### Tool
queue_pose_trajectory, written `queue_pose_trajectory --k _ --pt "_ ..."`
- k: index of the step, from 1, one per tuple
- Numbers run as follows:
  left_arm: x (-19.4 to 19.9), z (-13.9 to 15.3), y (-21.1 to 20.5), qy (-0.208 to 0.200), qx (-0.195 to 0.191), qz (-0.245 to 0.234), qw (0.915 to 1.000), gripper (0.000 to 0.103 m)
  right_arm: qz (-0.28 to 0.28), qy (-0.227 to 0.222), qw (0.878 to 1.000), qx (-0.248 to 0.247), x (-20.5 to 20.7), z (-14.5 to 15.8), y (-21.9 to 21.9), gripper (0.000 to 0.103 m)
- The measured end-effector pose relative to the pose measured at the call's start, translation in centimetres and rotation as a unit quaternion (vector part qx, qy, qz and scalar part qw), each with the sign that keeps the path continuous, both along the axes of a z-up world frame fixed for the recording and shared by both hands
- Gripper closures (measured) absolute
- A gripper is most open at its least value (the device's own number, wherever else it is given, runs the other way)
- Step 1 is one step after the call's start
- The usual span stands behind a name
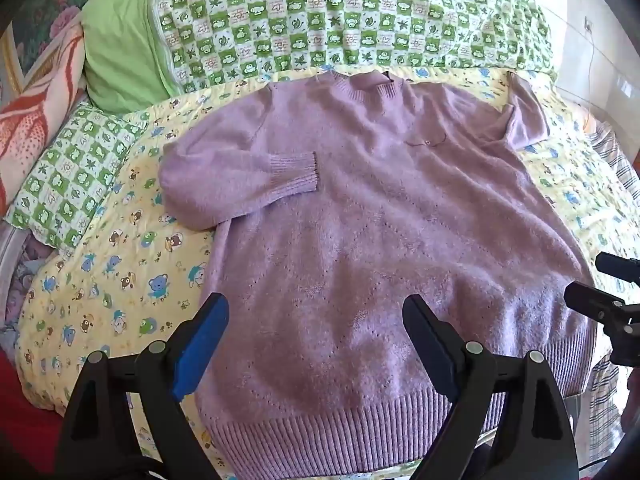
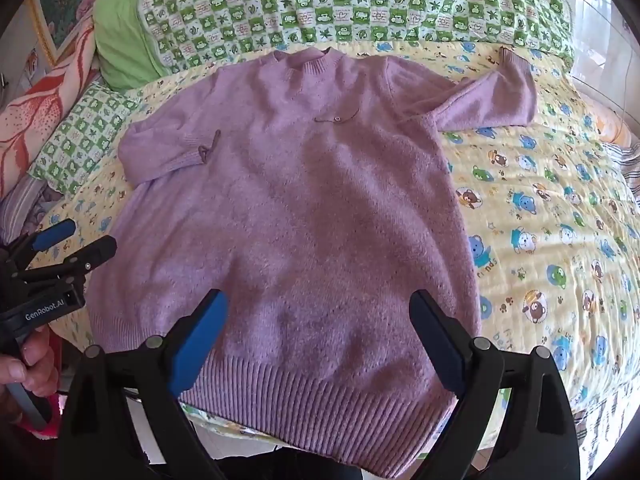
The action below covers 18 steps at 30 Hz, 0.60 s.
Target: Fold small clothes
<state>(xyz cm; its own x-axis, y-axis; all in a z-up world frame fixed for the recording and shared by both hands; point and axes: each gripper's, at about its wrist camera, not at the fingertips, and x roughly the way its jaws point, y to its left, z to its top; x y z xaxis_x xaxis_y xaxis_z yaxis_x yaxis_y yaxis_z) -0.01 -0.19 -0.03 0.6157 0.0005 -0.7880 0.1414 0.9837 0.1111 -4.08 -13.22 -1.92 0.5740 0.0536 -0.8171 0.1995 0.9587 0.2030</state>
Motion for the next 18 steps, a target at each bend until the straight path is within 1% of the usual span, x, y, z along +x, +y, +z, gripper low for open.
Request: queue_pose_trajectory --k 7,18 --pt "-0.13 -0.16 -0.13 0.004 0.004 -0.006 1.0000 0.014 0.000 -0.002 1.000 0.001 0.01 0.06 0.38 0.011" --pt "0.07 -0.44 0.14 0.015 -0.005 -0.002 0.9999 0.014 -0.001 0.003 1.000 0.004 0.18 -0.21 0.38 0.011"
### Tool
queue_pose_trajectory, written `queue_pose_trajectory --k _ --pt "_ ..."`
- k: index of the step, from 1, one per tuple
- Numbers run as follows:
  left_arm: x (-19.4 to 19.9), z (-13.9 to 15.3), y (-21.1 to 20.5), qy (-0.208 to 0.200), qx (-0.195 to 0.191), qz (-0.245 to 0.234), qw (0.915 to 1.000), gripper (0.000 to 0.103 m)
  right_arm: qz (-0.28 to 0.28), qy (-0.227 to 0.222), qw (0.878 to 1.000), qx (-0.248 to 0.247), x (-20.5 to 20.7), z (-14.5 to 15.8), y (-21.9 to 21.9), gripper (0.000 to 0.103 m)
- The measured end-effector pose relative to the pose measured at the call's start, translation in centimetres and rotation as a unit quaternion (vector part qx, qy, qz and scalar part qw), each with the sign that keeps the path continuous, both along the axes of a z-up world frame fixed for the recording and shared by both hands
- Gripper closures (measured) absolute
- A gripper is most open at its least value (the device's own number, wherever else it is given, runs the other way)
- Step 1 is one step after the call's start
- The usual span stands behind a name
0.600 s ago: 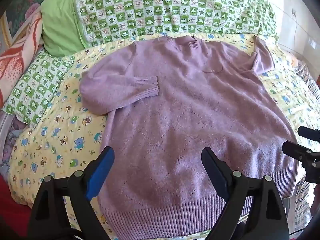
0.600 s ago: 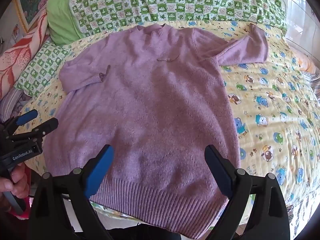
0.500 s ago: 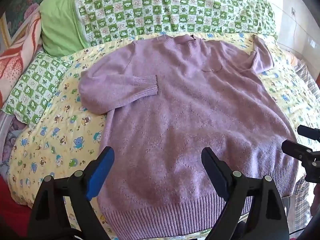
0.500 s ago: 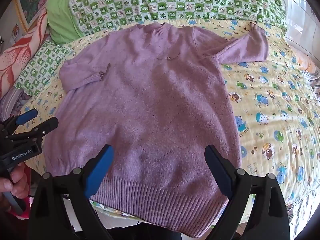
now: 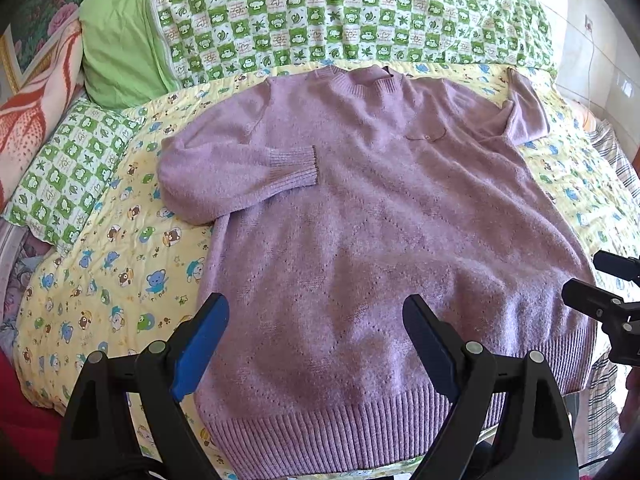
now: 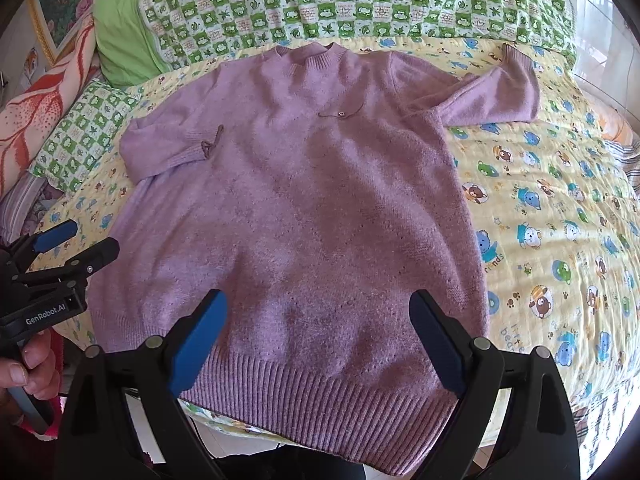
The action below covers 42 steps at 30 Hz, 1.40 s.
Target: Fold small clothes
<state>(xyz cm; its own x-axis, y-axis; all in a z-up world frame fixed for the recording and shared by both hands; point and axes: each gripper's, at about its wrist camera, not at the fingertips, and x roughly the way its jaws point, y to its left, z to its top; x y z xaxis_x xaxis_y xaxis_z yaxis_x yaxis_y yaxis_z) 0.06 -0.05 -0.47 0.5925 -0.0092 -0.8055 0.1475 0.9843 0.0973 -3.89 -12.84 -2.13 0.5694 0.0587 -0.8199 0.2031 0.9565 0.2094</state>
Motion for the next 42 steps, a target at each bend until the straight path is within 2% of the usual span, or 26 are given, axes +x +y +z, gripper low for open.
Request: queue_pose_trajectory --k 11,22,26,34,42 --pt "0.4 -0.3 -0.1 -0.005 0.006 -0.007 0.9999 0.014 -0.004 0.004 1.000 0.003 0.1 -0.2 -0.4 0.011" --pt "0.6 -0.5 0.1 -0.008 -0.015 -0.010 0.9998 0.014 -0.005 0.007 1.000 0.005 0.3 -0.5 -0.3 0.011" --pt "0.6 -0.5 0.1 -0.007 -0.012 -0.010 0.9999 0.013 -0.004 0.007 1.000 0.004 0.3 -0.5 -0.3 0.011" --pt "0.9 -0.2 -0.2 -0.042 -0.019 -0.014 0.9988 0.013 0.000 0.010 1.000 0.006 0.8 -0.7 0.0 0.011" --pt "1.5 -0.7 -0.2 -0.006 -0.023 -0.016 0.9996 0.013 -0.004 0.014 1.000 0.008 1.1 -0.7 -0.2 0.011"
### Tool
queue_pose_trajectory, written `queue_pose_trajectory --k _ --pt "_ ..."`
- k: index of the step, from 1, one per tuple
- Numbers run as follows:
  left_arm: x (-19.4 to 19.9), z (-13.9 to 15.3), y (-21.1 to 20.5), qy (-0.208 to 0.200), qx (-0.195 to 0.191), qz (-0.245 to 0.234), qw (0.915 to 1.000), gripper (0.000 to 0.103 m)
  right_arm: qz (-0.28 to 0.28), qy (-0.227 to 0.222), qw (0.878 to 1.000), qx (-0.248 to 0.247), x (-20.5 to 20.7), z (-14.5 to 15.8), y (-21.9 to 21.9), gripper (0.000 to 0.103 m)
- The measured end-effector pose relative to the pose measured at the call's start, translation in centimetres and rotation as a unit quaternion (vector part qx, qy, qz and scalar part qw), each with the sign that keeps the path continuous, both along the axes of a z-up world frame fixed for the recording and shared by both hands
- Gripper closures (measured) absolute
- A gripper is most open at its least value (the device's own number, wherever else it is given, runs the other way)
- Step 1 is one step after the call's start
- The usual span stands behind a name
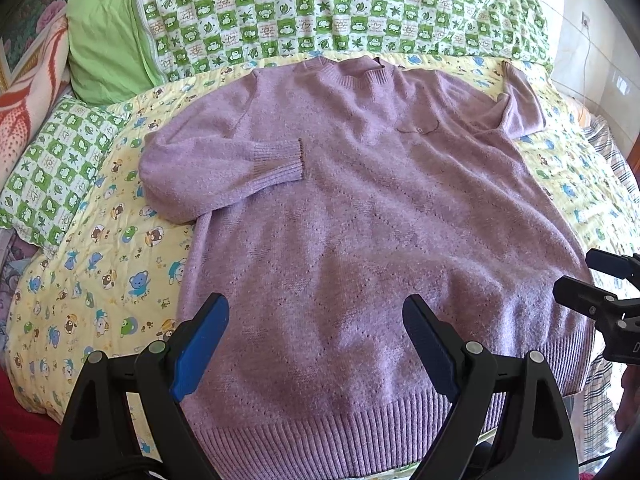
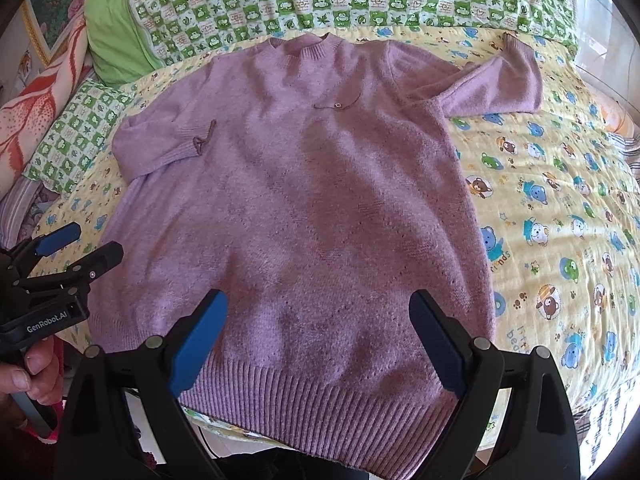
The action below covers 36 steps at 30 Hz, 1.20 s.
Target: Fold small clothes
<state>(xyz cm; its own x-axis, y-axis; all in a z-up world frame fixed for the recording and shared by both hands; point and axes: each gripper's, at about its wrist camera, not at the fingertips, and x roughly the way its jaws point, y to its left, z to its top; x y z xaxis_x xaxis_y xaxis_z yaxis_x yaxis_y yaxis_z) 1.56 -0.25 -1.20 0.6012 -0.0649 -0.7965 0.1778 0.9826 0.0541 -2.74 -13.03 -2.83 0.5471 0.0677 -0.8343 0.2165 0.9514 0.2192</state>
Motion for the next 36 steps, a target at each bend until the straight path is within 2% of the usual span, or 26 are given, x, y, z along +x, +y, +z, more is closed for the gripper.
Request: queue_pose_trajectory --k 12,17,22,26,33,36 --pt "1.9 -1.2 -0.2 0.024 -0.007 0.003 0.9997 0.014 -0.003 0.014 1.000 0.010 1.4 -0.7 -1.1 0.011" --pt "4.1 -1.3 0.0 0.029 -0.008 0.009 0.9995 0.014 -0.031 0.011 0.999 0.017 2.6 -0.6 -3.7 0.011" --pt "7.8 -1.0 0.4 0.039 -0.021 0.015 0.9989 0.014 -0.087 -0.001 0.996 0.024 4.8 0.2 -8.9 0.011" --pt "11.9 -0.1 0.5 0.031 -0.027 0.020 0.9989 0.014 -0.131 -0.013 0.991 0.019 7.7 1.1 -13.8 0.011" --pt "20.3 1.0 0.5 0.049 -0.069 0.028 0.9961 0.014 -0.203 -0.039 0.978 0.011 14.3 2.5 -23.1 0.011" --pt "23.7 0.9 -0.1 0.051 -0.068 0.028 0.9960 0.014 -0.231 -0.043 0.972 0.004 17.6 2.5 -27.1 0.017"
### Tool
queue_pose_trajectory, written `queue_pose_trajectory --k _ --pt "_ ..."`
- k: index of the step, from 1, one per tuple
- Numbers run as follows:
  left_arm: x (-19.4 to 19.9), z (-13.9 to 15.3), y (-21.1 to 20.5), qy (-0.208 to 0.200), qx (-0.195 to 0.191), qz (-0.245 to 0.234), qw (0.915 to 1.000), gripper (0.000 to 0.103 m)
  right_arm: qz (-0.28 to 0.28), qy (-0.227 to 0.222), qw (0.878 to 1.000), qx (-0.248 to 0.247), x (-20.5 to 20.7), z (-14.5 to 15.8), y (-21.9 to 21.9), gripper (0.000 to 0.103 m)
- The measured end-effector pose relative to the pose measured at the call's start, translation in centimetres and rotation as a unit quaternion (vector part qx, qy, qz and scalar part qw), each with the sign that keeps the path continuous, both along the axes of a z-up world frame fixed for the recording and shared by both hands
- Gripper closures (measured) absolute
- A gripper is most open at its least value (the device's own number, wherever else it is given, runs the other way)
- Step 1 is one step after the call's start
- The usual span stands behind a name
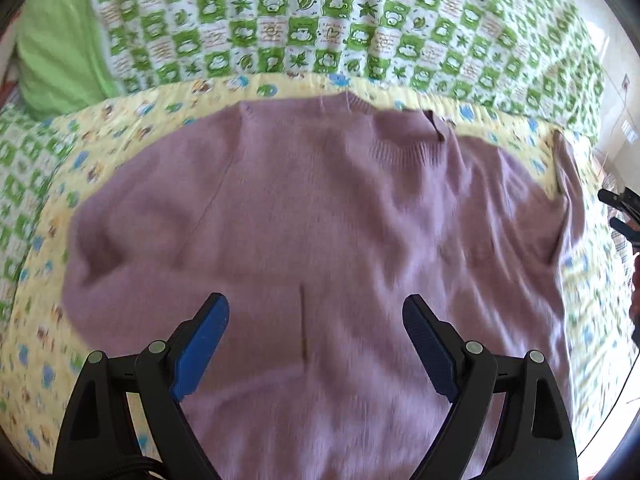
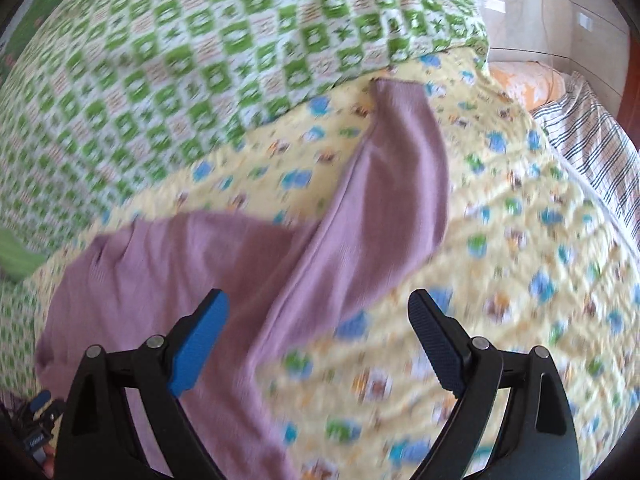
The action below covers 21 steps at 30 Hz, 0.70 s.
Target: Fold small clothes
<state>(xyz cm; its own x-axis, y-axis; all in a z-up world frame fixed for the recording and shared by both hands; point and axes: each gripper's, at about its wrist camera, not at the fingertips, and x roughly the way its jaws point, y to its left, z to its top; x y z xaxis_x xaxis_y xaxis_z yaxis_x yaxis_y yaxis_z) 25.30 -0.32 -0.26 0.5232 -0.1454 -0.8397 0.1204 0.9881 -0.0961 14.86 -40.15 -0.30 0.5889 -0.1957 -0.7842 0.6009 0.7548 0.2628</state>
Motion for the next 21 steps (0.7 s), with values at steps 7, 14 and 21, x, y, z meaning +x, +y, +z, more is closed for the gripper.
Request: queue_pose_trajectory --k 7,14,21 --pt "7.2 -2.2 -0.7 0.031 0.001 0.015 0.9994 0.014 -0.045 0.037 0.998 0.000 7.6 -3.2 -8.5 0.029" --pt "10.8 -5.6 0.8 0.056 0.017 0.040 0.9975 0.014 -0.050 0.089 0.995 -0.017 10.9 -6.8 -12.2 0.039" --pt "11.2 -8.4 5.7 0.087 0.019 0.076 0.9931 0.014 -0.037 0.023 0.999 -0.016 9.4 -3.8 -11.9 0.095"
